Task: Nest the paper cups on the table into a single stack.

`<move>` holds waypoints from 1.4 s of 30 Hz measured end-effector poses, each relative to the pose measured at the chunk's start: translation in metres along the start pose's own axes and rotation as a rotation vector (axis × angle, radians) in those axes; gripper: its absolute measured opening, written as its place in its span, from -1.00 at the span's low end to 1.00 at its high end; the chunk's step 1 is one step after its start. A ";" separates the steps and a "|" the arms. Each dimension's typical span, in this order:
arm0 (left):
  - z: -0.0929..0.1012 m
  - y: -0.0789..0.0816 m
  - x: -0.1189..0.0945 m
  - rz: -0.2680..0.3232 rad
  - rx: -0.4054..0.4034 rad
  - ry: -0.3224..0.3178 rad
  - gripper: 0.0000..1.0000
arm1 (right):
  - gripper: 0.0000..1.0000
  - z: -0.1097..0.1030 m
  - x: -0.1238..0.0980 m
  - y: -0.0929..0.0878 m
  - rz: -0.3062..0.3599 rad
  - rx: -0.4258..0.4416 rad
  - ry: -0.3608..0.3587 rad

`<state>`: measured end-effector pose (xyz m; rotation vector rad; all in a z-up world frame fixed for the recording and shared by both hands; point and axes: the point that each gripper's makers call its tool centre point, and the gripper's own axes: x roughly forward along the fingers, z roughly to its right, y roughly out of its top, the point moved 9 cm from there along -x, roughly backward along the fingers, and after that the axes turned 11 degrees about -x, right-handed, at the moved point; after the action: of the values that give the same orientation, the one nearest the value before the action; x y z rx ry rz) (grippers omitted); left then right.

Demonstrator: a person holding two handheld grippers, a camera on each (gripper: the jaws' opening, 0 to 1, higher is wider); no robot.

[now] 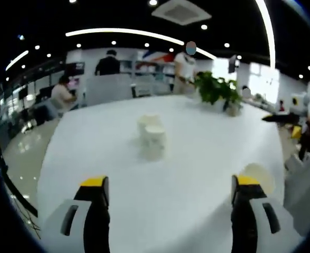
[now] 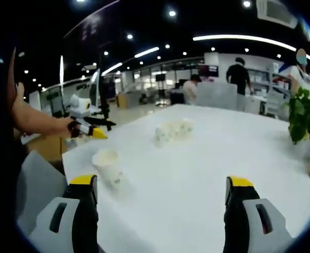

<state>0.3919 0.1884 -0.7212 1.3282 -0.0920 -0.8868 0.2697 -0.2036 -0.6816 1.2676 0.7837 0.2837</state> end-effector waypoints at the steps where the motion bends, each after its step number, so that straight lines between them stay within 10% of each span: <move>1: 0.000 0.000 0.003 0.002 -0.014 -0.008 0.98 | 1.00 0.001 0.001 -0.001 -0.004 0.004 0.001; 20: -0.008 0.037 0.101 0.038 0.039 -0.012 0.86 | 0.97 0.017 -0.001 -0.015 -0.033 0.039 -0.004; 42: -0.011 0.054 0.170 0.064 0.073 -0.001 0.16 | 0.95 0.023 -0.007 -0.022 -0.049 0.070 -0.029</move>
<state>0.5406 0.0936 -0.7487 1.3852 -0.1678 -0.8368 0.2751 -0.2320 -0.6974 1.3132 0.8044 0.1987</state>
